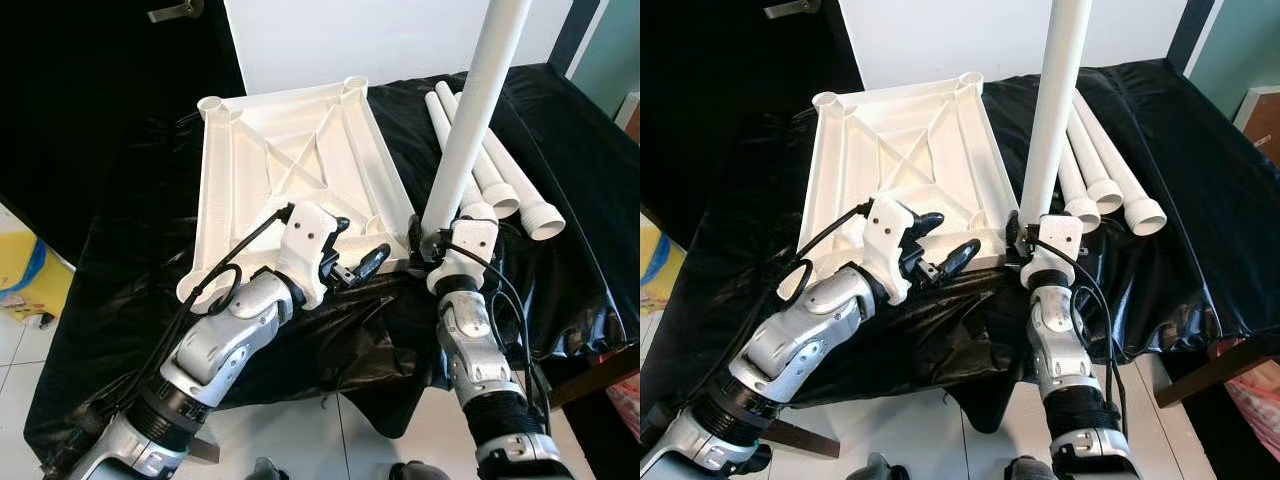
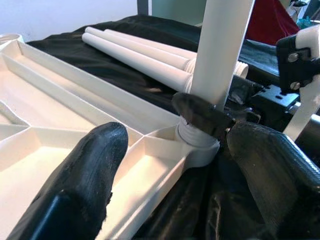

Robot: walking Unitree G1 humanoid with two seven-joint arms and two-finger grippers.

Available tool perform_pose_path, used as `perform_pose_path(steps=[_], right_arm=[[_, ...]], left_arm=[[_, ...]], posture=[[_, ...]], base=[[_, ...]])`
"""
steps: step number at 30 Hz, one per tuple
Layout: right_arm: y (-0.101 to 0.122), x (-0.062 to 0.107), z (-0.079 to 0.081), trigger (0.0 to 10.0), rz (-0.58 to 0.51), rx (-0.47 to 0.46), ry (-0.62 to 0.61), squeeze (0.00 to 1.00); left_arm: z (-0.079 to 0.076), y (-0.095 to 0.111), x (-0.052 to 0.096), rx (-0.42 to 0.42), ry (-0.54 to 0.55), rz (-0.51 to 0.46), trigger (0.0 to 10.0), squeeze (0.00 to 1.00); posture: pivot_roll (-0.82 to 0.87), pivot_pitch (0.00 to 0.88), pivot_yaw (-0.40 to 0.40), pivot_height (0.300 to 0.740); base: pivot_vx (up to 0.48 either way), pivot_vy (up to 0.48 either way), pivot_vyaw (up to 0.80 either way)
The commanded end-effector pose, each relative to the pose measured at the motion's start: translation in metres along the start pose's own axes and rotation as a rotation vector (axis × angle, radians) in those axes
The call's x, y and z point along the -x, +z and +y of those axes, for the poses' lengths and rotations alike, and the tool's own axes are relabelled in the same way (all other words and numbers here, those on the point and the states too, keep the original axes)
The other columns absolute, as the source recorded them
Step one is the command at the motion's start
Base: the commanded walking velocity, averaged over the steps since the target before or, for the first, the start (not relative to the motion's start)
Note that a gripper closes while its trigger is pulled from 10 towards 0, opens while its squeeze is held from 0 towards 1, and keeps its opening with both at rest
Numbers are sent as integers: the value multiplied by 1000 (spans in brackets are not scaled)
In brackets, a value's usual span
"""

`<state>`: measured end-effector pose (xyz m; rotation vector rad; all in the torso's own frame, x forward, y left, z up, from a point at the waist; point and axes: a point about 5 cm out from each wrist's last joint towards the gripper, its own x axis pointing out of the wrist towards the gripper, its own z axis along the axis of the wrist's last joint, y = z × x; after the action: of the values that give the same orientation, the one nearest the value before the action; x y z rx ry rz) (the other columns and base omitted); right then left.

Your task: Building children table

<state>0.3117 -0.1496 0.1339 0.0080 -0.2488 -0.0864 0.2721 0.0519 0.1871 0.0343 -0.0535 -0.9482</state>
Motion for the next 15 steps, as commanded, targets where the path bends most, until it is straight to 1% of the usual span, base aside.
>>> perform_pose_path(steps=[1,2,3,5,6,7,8,10,12,14,15], right_arm=[[-1,5,-9,10000,2,18,-18,0],[0,13,-19,10000,-3,39,-42,0],[0,13,-19,10000,-3,39,-42,0],[1,21,-29,10000,-12,39,-79,0],[1,24,-34,10000,-20,40,-104,0],[1,24,-34,10000,-20,40,-104,0],[3,30,-40,10000,-36,41,-134,0],[4,32,-42,10000,-44,41,-141,0],[4,36,-43,10000,-40,10,-132,0],[3,39,-39,10000,-31,-1,-87,0],[1,40,-35,10000,-22,-12,-42,0]], left_arm=[[-13,-4,5,6,-211,27,10000,0],[-16,-10,10,0,-227,67,10000,0],[-16,-10,10,0,-227,67,10000,0],[-20,-17,13,-23,-246,107,10000,0],[-22,-20,15,-21,-252,124,10000,0],[-22,-20,15,-21,-252,124,10000,0],[-25,-26,17,-9,-256,151,10000,0],[-26,-28,18,-2,-256,161,10000,0],[-29,-34,21,-1,-271,193,10000,0],[-32,-40,24,-5,-282,227,10000,0],[-32,-43,25,-11,-281,238,10000,0]], posture=[[-80,99,60,740],[-78,105,56,740],[-78,105,56,740],[-75,113,51,740],[-72,117,48,740],[-72,117,48,740],[-70,119,45,740],[-70,119,45,740],[-70,122,43,740],[-74,125,41,740],[-76,126,40,740]], base=[[0,0,0],[0,0,0],[0,0,0],[0,0,0],[0,0,0],[0,0,0],[0,0,0],[0,0,0],[0,0,0],[0,0,0],[0,0,0]])
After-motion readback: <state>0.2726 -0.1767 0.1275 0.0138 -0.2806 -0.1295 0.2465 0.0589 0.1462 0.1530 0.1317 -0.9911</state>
